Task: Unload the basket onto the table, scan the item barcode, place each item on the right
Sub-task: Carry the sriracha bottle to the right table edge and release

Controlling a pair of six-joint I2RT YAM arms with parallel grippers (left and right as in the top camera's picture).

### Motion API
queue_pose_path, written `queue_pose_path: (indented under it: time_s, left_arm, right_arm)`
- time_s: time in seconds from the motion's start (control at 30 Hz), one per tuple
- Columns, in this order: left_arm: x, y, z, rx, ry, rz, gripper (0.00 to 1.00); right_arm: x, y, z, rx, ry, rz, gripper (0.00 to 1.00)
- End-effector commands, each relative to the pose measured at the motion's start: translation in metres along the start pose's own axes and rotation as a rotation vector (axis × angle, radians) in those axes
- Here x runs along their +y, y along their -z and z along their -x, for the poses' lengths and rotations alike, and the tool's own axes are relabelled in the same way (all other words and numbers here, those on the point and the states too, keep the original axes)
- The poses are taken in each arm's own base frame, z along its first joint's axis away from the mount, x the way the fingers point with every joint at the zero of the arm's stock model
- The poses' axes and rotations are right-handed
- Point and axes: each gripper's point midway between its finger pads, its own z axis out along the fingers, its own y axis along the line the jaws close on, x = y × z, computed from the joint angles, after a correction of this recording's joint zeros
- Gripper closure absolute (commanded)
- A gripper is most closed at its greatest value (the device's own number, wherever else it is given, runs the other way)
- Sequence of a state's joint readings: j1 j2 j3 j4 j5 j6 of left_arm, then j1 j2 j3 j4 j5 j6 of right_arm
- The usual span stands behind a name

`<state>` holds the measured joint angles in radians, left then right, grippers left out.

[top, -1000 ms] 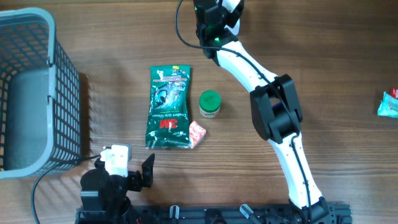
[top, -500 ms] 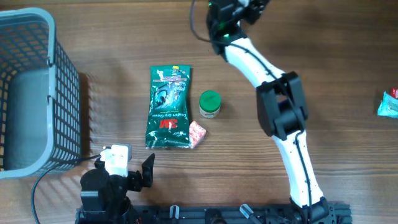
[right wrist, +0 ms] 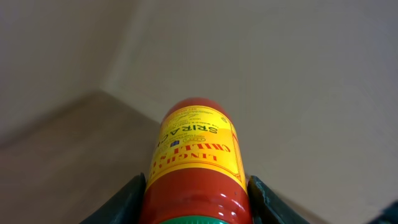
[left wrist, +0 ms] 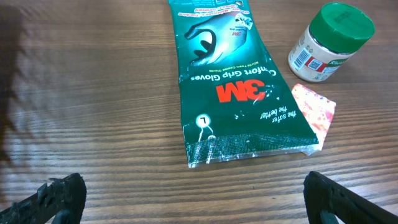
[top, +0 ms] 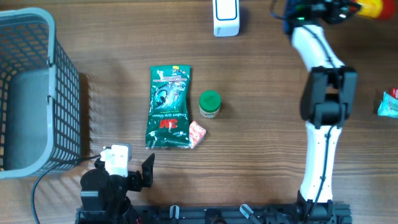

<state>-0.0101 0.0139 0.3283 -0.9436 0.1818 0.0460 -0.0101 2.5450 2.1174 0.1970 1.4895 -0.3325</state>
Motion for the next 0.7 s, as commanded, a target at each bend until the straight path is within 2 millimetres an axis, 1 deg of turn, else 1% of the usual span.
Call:
queue_pose_path:
  time_s: [0.0, 0.1, 0.13, 0.27, 0.37, 0.43, 0.47, 0.6, 0.67]
  left_arm:
    - [-0.001, 0.0, 0.0, -0.006, 0.008, -0.007, 0.0]
    - [-0.001, 0.0, 0.0, -0.006, 0.008, -0.007, 0.0]
    - [-0.001, 0.0, 0.0, -0.006, 0.008, -0.007, 0.0]
    - [-0.001, 0.0, 0.0, -0.006, 0.008, -0.007, 0.0]
    - [-0.001, 0.0, 0.0, -0.006, 0.008, -0.007, 0.0]
    - [-0.001, 0.0, 0.0, -0.006, 0.008, -0.007, 0.0]
    - [-0.001, 0.0, 0.0, -0.006, 0.008, -0.007, 0.0]
    - [-0.001, 0.0, 0.0, -0.006, 0.008, -0.007, 0.0]
    - [-0.001, 0.0, 0.0, -0.006, 0.008, -0.007, 0.0]
  right_arm:
    - [-0.029, -0.057, -0.021, 0.071, -0.019, -0.118, 0.69]
    - [-0.046, -0.101, -0.052, 0.127, 0.031, -0.187, 0.7]
    - [-0.05, -0.111, -0.062, 0.141, 0.042, -0.204, 0.7]
    - [-0.058, -0.139, -0.101, 0.189, 0.118, -0.224, 0.69]
    - [-0.062, -0.151, -0.13, 0.218, 0.145, -0.236, 0.67]
    - [-0.061, -0.156, -0.147, 0.233, 0.169, -0.221, 0.61]
    - [-0.061, -0.158, -0.153, 0.238, 0.17, -0.215, 0.55]
    - [-0.059, -0.158, -0.153, 0.236, 0.159, -0.205, 0.35]
    - [-0.057, -0.156, -0.152, 0.233, 0.161, -0.2, 0.23]
